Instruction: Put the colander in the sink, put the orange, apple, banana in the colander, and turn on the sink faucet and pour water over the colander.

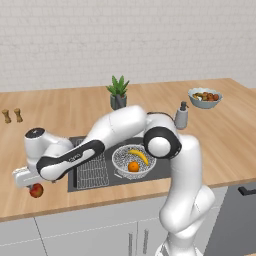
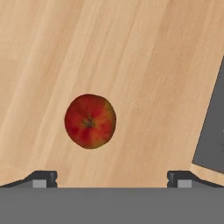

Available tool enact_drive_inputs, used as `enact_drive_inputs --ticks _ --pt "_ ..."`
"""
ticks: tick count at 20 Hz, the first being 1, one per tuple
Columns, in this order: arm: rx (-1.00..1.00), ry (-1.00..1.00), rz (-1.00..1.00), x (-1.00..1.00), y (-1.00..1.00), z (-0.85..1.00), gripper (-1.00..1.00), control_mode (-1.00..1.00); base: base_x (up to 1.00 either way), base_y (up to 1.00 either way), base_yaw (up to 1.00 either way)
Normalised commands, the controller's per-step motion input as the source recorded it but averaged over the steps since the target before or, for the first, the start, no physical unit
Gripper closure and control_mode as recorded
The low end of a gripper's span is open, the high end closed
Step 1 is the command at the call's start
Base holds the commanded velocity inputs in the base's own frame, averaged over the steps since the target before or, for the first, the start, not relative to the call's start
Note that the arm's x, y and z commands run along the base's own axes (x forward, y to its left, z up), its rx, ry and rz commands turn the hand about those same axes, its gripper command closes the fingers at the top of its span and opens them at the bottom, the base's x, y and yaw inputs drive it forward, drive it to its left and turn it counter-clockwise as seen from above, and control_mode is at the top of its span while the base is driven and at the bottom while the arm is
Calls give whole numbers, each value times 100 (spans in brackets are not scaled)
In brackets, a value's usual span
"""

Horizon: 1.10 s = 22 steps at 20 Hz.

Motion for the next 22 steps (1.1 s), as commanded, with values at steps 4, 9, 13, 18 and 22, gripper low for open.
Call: enact_drive_inputs --ticks 4,9,13,18,22 --pt "0 -2 0 1 7 0 -100 -100 0 0 0" --pt "0 0 0 1 13 -9 -100 -100 0 0 0" --pt "0 0 0 10 16 -8 -100 -100 0 0 0" --pt "0 0 0 9 1 -11 -100 -100 0 0 0" --pt "0 0 0 18 0 -17 -100 -100 0 0 0"
